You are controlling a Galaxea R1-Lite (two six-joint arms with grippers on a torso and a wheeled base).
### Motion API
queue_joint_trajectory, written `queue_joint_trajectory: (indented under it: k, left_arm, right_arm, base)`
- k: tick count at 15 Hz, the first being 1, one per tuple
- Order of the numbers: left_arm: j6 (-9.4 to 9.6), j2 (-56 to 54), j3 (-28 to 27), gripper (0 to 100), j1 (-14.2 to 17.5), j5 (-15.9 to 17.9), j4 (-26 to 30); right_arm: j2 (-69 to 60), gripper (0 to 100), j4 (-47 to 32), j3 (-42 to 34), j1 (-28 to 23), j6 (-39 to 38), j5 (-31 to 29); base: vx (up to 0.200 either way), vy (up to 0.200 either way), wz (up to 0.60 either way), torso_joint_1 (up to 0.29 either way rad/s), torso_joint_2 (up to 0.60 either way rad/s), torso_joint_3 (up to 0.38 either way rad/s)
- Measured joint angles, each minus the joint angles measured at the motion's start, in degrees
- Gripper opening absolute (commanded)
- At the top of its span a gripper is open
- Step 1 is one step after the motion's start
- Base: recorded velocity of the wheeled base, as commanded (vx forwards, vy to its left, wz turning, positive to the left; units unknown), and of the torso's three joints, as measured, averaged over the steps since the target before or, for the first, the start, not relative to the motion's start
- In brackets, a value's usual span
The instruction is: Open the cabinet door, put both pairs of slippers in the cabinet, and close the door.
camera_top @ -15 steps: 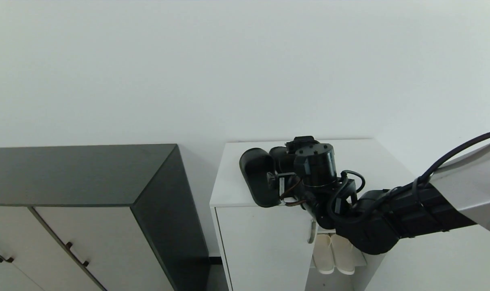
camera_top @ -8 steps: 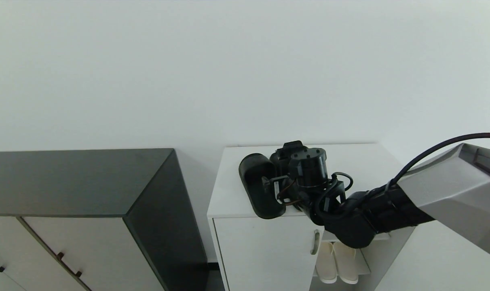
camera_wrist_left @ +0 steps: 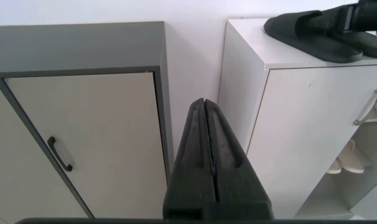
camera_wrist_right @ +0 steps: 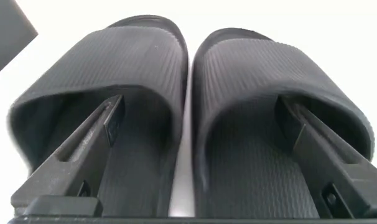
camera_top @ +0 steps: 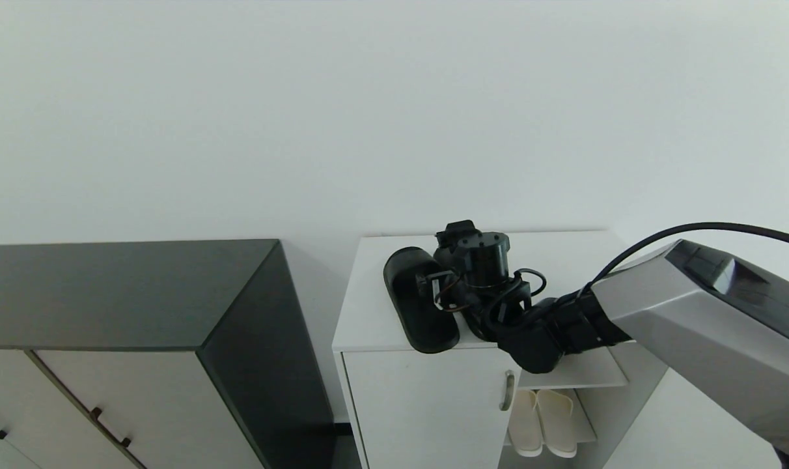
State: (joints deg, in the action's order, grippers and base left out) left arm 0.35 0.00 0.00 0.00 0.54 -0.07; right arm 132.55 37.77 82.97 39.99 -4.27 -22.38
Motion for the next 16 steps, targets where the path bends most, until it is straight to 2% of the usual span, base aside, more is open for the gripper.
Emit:
queue_joint_trajectory:
  k: [1, 2, 11, 14, 16]
  left_arm:
    - [0.0, 0.0, 0.0, 0, 0.0, 0.0, 0.0]
    - [0.0, 0.0, 0.0, 0, 0.0, 0.0, 0.0]
    - [0.0, 0.0, 0.0, 0, 0.0, 0.0, 0.0]
    - [-0.02, 0.0, 0.0, 0, 0.0, 0.0, 0.0]
    - [0.0, 0.0, 0.0, 0, 0.0, 0.0, 0.0]
  right_arm:
    - [0.7, 100, 0.0, 0.7, -0.1, 0.0, 0.0]
    - [1.2, 0, 0.0, 1.2, -0.2, 0.0, 0.1]
    - [3.6, 0, 0.0, 4.7, -0.5, -0.4, 0.0]
    - [2.6, 0, 0.1, 3.0, -0.4, -0.4, -0.1]
    - [0.2, 0, 0.2, -0.9, 0.0, -0.6, -0.1]
  base:
    - [0.0, 0.0, 0.0, 0.0, 0.0, 0.0]
    - [0.0, 0.0, 0.0, 0.0, 0.0, 0.0]
    - [0.0, 0.0, 0.0, 0.0, 0.0, 0.0]
    - [0.0, 0.0, 0.0, 0.0, 0.0, 0.0]
    - [0.0, 0.0, 0.0, 0.0, 0.0, 0.0]
